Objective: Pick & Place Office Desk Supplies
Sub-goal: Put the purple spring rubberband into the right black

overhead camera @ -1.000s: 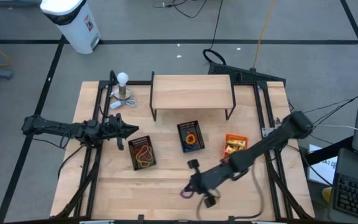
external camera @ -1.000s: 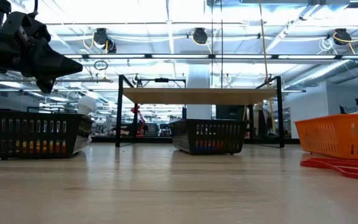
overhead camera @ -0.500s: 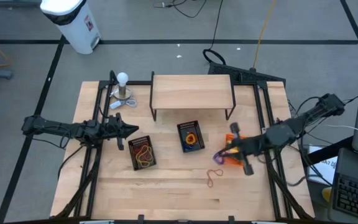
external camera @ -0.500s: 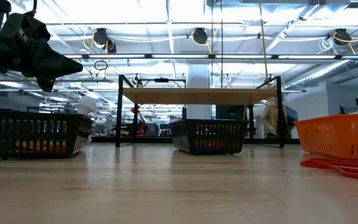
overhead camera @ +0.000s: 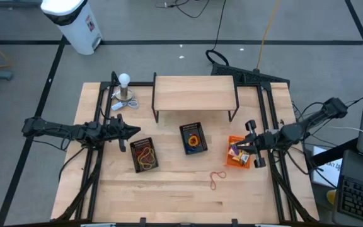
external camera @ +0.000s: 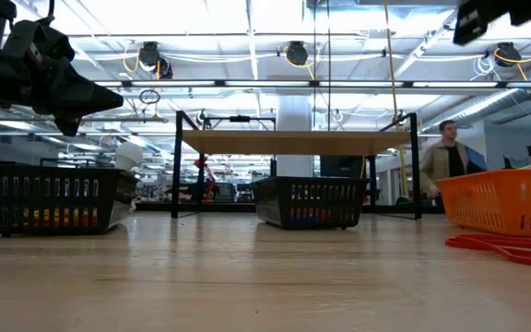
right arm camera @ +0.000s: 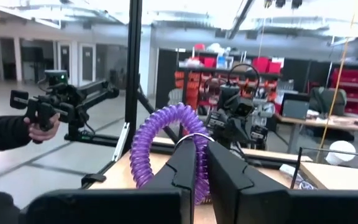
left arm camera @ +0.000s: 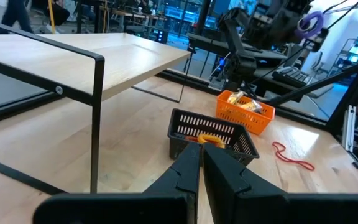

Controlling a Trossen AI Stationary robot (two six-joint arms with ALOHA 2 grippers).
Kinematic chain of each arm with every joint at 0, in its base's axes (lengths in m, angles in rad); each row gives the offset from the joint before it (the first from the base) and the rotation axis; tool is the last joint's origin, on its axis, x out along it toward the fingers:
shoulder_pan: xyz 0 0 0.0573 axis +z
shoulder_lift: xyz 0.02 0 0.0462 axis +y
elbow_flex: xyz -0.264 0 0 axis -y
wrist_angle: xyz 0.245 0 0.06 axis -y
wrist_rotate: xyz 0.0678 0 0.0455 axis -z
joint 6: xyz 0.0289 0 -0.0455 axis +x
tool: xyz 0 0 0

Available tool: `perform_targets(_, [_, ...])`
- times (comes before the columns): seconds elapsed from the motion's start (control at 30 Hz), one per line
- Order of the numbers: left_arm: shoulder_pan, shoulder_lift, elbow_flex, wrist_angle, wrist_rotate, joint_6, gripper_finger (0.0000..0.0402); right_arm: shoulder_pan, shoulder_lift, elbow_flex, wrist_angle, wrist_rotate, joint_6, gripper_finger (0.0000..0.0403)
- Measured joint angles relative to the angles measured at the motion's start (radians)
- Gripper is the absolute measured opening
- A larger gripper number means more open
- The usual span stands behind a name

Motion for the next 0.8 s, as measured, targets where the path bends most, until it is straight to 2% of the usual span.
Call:
perform_targets(0.37, [0.0, 0.0, 0.0, -0.001, -0.049, 0.028, 0.0024, 0.0, -0.101, -0.234, 0.192, 0.053, -0.018, 0.0015])
perform_targets(0.67, [0.0, 0.0, 0.0, -0.001, -0.061, 0.028, 0.0024, 0.0, -0.106, -0.247, 0.192, 0.053, -0.017, 0.0015])
perform_targets(0.8, [0.0, 0.0, 0.0, -0.001, -0.061, 0.026, 0.0024, 0.0, -0.098, -0.202, 0.159, 0.118, -0.019, 0.0015])
